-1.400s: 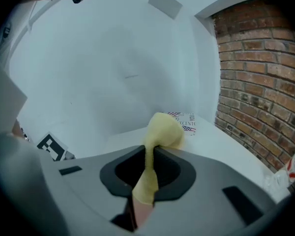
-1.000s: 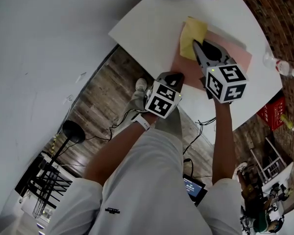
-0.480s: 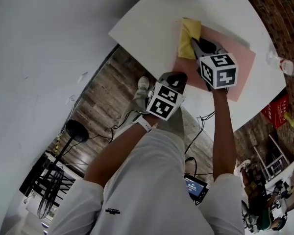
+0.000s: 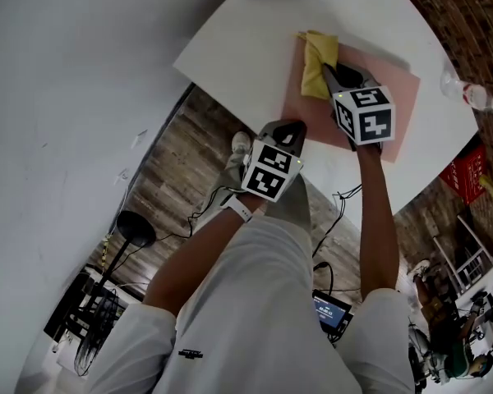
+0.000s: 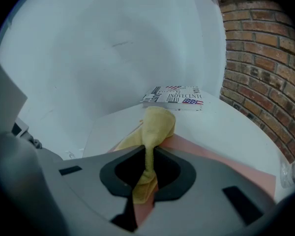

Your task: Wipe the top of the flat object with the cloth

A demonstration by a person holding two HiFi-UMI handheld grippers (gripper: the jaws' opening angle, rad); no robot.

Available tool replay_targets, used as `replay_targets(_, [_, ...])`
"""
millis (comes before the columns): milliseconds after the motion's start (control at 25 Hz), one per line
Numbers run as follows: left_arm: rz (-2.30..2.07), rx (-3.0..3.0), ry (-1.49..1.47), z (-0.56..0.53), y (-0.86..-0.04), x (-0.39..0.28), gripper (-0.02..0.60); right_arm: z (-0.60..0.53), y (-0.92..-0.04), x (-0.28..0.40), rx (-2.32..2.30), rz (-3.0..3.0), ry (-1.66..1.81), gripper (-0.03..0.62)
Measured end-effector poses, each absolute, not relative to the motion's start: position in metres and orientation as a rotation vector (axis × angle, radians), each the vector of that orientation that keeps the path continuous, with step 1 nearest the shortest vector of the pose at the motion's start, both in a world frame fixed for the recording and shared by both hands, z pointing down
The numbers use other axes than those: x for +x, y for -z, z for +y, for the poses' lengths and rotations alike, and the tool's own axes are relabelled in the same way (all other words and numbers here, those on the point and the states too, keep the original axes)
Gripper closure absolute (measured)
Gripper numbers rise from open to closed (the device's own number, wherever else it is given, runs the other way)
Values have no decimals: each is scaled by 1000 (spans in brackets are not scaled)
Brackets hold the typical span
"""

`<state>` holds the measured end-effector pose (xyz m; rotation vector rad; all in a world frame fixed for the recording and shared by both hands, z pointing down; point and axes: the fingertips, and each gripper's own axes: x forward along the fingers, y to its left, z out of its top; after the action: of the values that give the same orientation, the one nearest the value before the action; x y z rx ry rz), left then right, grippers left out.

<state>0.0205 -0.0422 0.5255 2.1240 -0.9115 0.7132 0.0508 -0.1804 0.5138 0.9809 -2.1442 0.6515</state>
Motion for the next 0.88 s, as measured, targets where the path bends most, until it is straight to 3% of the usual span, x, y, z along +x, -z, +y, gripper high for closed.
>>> replay_targets(880, [-946,2133,-806,-41,-529,18,565,-165,-520,201,1191,-1983,-629,545])
